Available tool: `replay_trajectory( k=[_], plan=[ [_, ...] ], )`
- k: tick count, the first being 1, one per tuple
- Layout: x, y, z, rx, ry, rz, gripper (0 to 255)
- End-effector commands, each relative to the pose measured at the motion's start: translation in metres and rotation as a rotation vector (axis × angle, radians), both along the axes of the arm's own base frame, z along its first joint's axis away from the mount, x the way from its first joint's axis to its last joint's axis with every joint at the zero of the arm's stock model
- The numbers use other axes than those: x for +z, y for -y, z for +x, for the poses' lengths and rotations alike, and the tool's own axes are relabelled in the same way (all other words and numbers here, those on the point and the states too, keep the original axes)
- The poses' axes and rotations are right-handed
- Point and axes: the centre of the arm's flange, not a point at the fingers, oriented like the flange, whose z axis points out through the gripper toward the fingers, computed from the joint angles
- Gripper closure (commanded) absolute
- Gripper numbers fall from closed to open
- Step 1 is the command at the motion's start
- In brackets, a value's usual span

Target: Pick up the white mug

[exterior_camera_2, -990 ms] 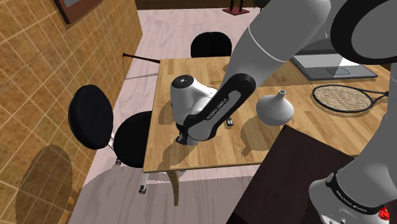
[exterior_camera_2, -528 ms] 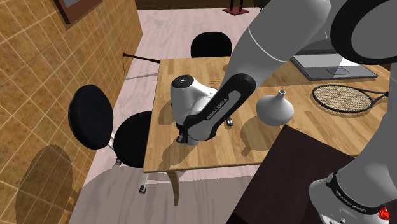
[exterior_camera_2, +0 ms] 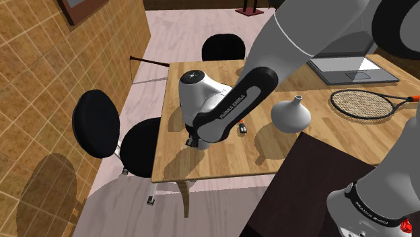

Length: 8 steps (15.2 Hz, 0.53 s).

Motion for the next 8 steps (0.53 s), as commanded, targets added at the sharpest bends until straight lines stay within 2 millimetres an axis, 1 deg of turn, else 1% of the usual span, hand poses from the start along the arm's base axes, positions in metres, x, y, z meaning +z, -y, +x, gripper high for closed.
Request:
replay_trajectory(
  k=[1, 8],
  plan=[
    [0.011, 0.0, -0.001, 0.0, 0.0, 0.0, 255],
    [0.048, 0.0, -0.001, 0.0, 0.0, 0.0, 255]
  ],
)
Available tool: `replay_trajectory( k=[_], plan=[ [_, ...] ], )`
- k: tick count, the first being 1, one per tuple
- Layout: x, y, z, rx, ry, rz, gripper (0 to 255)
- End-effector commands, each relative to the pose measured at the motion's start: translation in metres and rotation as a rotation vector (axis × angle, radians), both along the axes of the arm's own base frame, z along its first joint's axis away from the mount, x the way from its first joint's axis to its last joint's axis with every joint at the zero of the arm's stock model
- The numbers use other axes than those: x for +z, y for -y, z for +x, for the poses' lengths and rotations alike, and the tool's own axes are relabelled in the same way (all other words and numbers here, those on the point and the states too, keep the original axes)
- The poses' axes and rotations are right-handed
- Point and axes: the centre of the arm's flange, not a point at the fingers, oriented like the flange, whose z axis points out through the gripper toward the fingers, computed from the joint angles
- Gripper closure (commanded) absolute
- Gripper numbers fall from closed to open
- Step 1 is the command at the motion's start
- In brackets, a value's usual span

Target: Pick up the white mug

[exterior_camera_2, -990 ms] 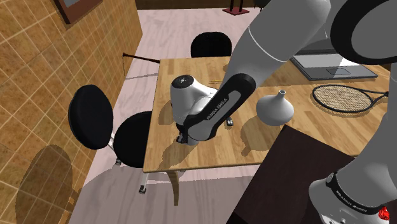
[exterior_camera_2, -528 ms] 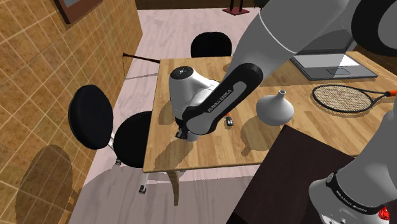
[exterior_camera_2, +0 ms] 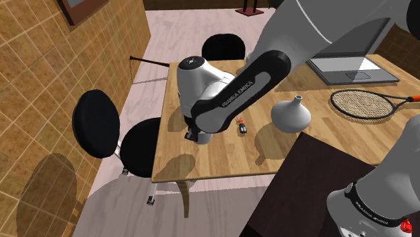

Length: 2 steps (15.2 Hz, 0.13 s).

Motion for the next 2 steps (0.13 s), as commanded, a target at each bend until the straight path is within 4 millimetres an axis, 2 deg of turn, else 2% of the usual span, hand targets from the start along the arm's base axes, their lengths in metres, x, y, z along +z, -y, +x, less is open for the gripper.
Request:
replay_trajectory(
  k=[1, 2],
  plan=[
    [0.0057, 0.0003, 0.0007, 0.0, 0.0, 0.0, 255],
    [0.0057, 0.0003, 0.0007, 0.0, 0.0, 0.0, 255]
  ],
)
